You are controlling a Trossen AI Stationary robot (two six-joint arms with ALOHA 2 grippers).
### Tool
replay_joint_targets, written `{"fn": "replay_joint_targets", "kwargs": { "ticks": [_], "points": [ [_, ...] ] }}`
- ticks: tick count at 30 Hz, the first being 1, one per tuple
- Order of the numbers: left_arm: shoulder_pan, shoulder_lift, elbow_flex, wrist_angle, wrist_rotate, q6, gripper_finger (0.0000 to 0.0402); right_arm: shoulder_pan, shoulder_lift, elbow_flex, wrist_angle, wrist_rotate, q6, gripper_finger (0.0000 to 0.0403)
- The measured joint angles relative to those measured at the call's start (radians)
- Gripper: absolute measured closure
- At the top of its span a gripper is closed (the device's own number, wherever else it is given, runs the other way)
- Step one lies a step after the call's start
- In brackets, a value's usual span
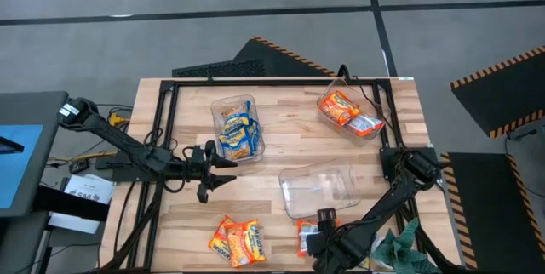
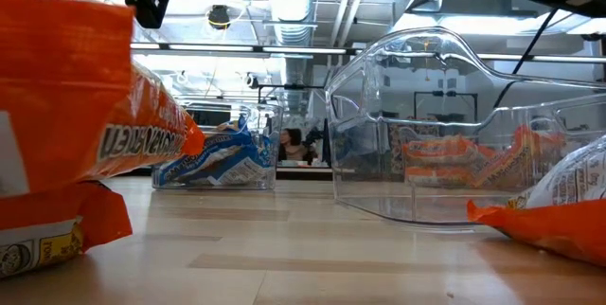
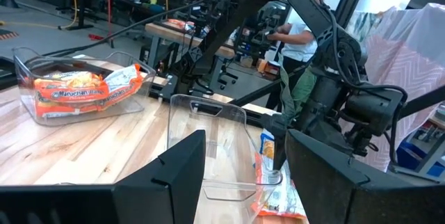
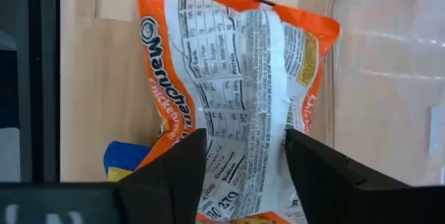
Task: Sort Maruchan noodles
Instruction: Put the orange noodle pack into the bottom transparent bin
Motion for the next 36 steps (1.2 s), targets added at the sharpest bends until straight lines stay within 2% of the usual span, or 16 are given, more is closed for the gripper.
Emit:
{"fn": "replay_joint_targets", "kwargs": {
  "ticks": [6, 12, 14, 19, 27, 32, 36],
  "points": [
    [0.0, 0.0, 0.0, 0.0, 0.0, 0.0, 0.0214, 0.0, 0.0, 0.0, 0.011, 0.0, 0.0, 0.025],
    [0.0, 0.0, 0.0, 0.0, 0.0, 0.0, 0.0214, -0.002, 0.0, 0.0, 0.003, 0.001, -0.012, 0.0366],
    [0.0, 0.0, 0.0, 0.0, 0.0, 0.0, 0.0214, -0.003, 0.0, 0.005, -0.002, 0.001, -0.031, 0.039],
    [0.0, 0.0, 0.0, 0.0, 0.0, 0.0, 0.0214, -0.007, 0.0, 0.053, -0.006, 0.005, -0.083, 0.0391],
    [0.0, 0.0, 0.0, 0.0, 0.0, 0.0, 0.0214, 0.004, -0.046, 0.211, -0.002, 0.029, -0.205, 0.0395],
    [0.0, 0.0, 0.0, -0.004, 0.0, 0.0, 0.0214, 0.029, -0.115, 0.258, -0.064, 0.17, -0.23, 0.0395],
    [0.0, 0.0, 0.0, -0.005, 0.002, 0.0, 0.0214, 0.045, -0.159, 0.257, -0.249, 0.297, -0.131, 0.0395]
  ]
}}
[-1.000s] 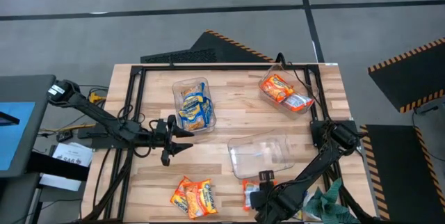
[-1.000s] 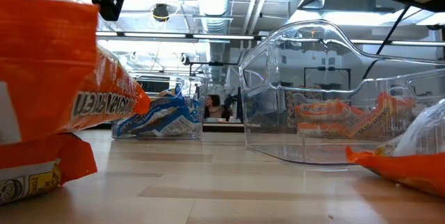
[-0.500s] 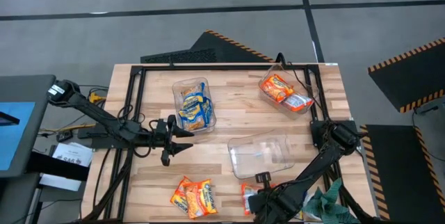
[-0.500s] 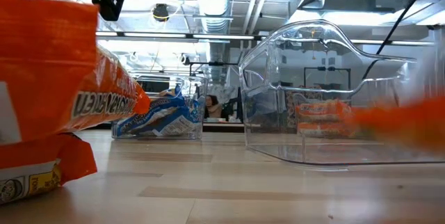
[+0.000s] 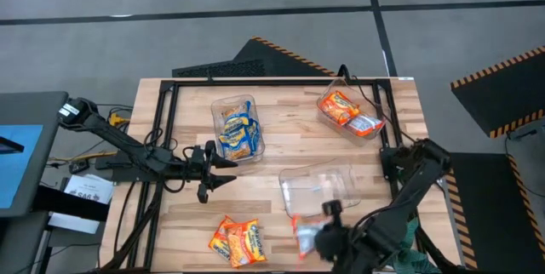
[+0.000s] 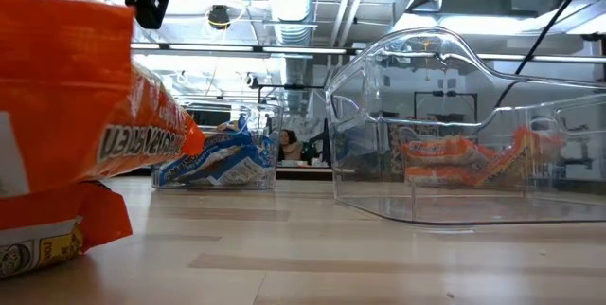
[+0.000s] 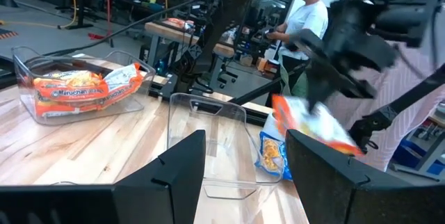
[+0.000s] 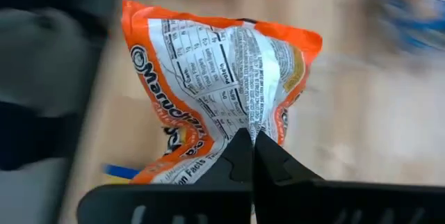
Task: Sort Maruchan noodles
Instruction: Put the orange noodle pack into the bottom transparent bin
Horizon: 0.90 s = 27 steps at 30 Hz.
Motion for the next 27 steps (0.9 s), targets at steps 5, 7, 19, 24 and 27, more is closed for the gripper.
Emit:
{"fn": "replay_joint_targets", "kwargs": {
  "ticks": [5, 7, 19, 24, 27],
  "points": [
    [0.0, 0.0, 0.0, 0.0, 0.0, 0.0, 0.0214, 0.016, -0.033, -0.003, -0.228, 0.096, 0.176, 0.0395],
    [0.0, 0.0, 0.0, 0.0, 0.0, 0.0, 0.0214, 0.016, -0.039, -0.025, -0.277, 0.1, 0.23, 0.0394],
    [0.0, 0.0, 0.0, 0.001, 0.001, -0.002, 0.0214, -0.022, -0.065, -0.212, -0.288, 0.038, 0.238, 0.0394],
    [0.0, 0.0, 0.0, 0.004, 0.002, -0.004, 0.0214, -0.071, -0.196, -0.345, -0.149, -0.007, 0.166, 0.0394],
    [0.0, 0.0, 0.0, 0.003, 0.002, -0.004, 0.0214, -0.104, -0.319, -0.447, -0.067, -0.018, 0.142, 0.0394]
  ]
}}
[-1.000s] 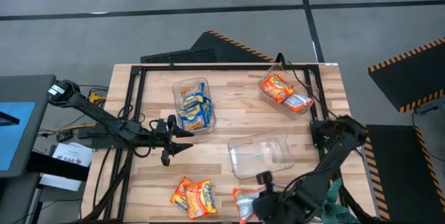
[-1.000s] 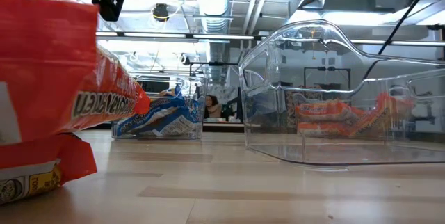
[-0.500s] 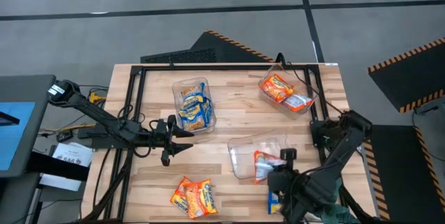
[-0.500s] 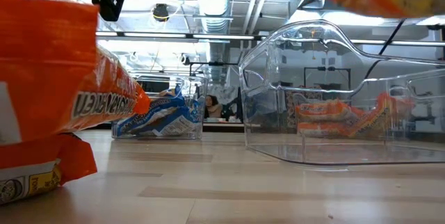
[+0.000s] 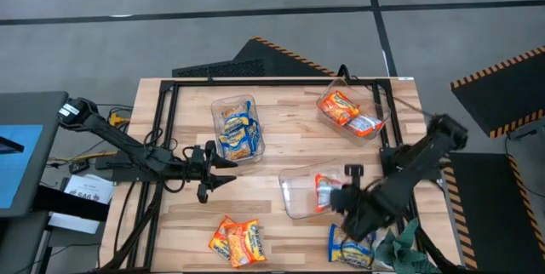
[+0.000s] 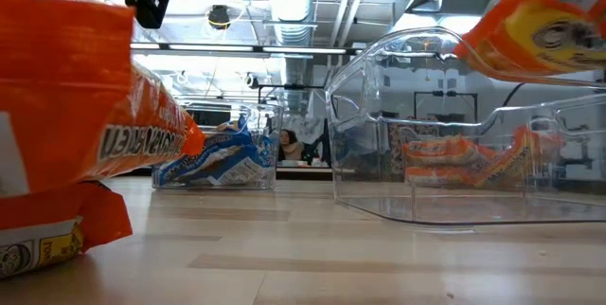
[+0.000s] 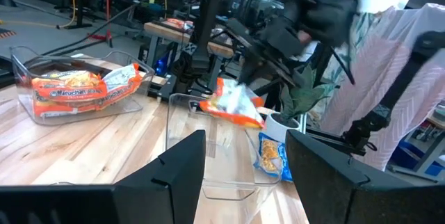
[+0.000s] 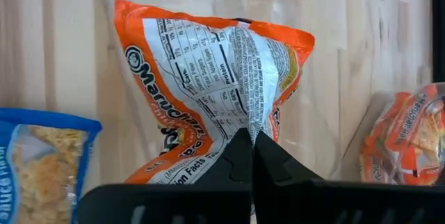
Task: Sort Maruchan noodles
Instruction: Put the orange noodle pack into the bottom transparent bin
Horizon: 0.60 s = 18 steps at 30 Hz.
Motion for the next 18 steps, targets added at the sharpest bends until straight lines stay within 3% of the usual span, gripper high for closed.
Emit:
{"fn": "replay_joint_targets", "kwargs": {
  "ticks": [8, 18],
  "points": [
    [0.0, 0.0, 0.0, -0.001, -0.002, 0.009, 0.0214, -0.097, -0.269, -0.277, 0.324, -0.149, -0.231, 0.0394],
    [0.0, 0.0, 0.0, 0.001, -0.003, 0.011, 0.0214, -0.134, -0.271, -0.324, 0.36, -0.179, -0.249, 0.0364]
  ]
}}
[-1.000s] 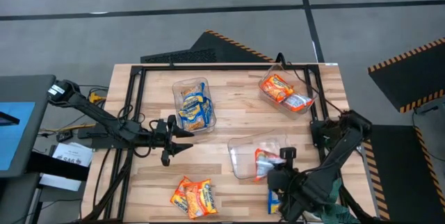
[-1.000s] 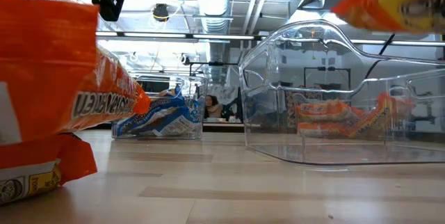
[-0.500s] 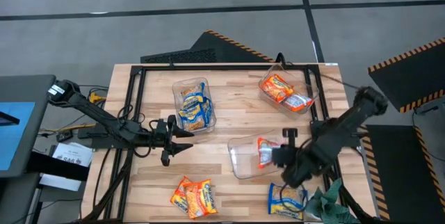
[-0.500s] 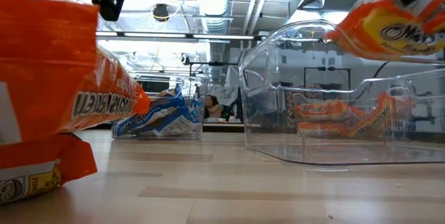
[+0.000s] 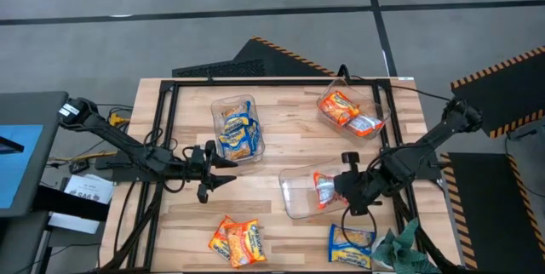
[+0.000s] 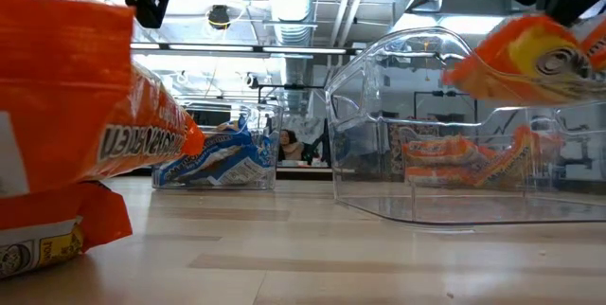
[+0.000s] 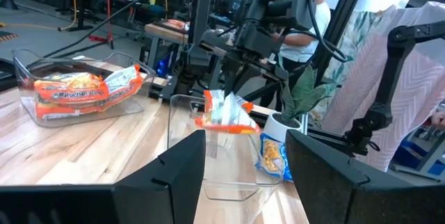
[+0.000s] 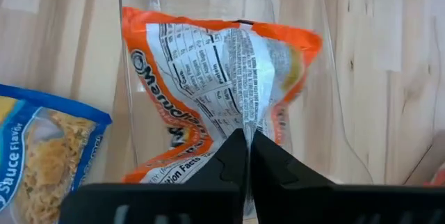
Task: Sort Maruchan noodles
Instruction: Put the orange noodle pack into the bottom transparent bin
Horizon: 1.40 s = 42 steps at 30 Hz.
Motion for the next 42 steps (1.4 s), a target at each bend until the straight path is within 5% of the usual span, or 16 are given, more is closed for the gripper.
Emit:
{"fn": "replay_joint_targets", "kwargs": {
  "ticks": [15, 22, 31, 37, 42],
  "points": [
    [0.0, 0.0, 0.0, -0.004, -0.002, 0.0, 0.0213, -0.031, 0.039, 0.018, 0.0, 0.031, 0.076, 0.0344],
    [0.0, 0.0, 0.0, -0.003, -0.002, 0.0, 0.0213, -0.032, 0.038, 0.073, 0.066, 0.237, 0.216, 0.0275],
    [0.0, 0.0, 0.0, -0.007, 0.004, -0.015, 0.0213, -0.043, 0.038, 0.075, 0.167, 0.187, 0.214, 0.0178],
    [-0.007, 0.127, 0.006, 0.116, 0.293, -0.103, 0.0213, -0.041, 0.038, 0.075, 0.172, 0.153, 0.196, 0.0159],
    [-0.032, 0.324, 0.142, 0.157, 0.396, -0.071, 0.0213, -0.041, 0.038, 0.075, 0.18, 0.15, 0.195, 0.0159]
  ]
}}
